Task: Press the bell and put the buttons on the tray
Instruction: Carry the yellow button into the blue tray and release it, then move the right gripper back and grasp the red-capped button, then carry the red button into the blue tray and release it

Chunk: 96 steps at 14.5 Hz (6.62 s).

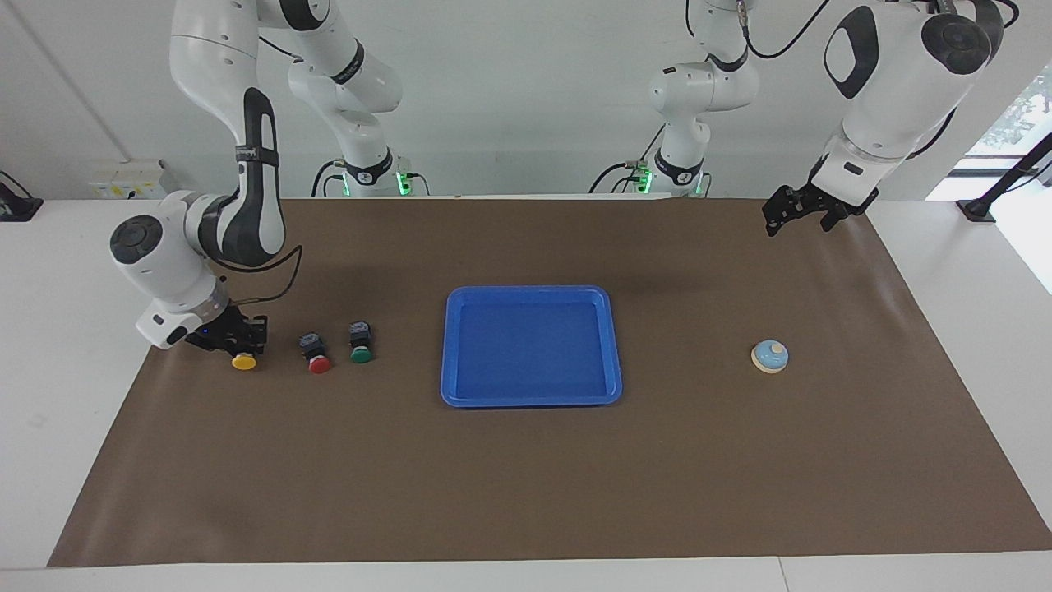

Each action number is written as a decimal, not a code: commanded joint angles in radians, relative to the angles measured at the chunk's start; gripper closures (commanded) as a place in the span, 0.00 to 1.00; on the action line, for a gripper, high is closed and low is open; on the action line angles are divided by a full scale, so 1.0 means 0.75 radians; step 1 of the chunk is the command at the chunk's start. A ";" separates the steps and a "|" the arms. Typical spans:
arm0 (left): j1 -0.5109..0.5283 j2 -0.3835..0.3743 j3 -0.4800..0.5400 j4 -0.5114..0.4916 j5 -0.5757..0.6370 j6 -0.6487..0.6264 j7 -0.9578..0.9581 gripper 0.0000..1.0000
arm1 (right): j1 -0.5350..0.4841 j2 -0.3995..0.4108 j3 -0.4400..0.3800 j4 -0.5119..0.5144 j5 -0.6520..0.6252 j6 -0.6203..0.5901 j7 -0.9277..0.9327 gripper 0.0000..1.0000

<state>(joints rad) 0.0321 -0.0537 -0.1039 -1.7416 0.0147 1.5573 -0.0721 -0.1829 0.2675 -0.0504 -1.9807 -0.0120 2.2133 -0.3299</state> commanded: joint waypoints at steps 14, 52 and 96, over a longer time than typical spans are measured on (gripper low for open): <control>-0.004 -0.008 0.004 0.011 0.009 -0.023 -0.012 0.00 | 0.874 0.308 0.026 0.557 0.075 -0.104 1.244 1.00; -0.004 -0.008 0.004 0.011 0.009 -0.023 -0.012 0.00 | 0.268 -0.074 -0.002 -0.296 0.057 0.321 -0.217 0.12; -0.004 -0.008 0.004 0.011 0.009 -0.023 -0.012 0.00 | 1.076 0.357 0.012 0.555 0.077 -0.104 1.450 1.00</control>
<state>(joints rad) 0.0321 -0.0537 -0.1039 -1.7415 0.0147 1.5573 -0.0721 0.6349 0.5873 -0.0471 -1.4790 0.0358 2.0917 0.7787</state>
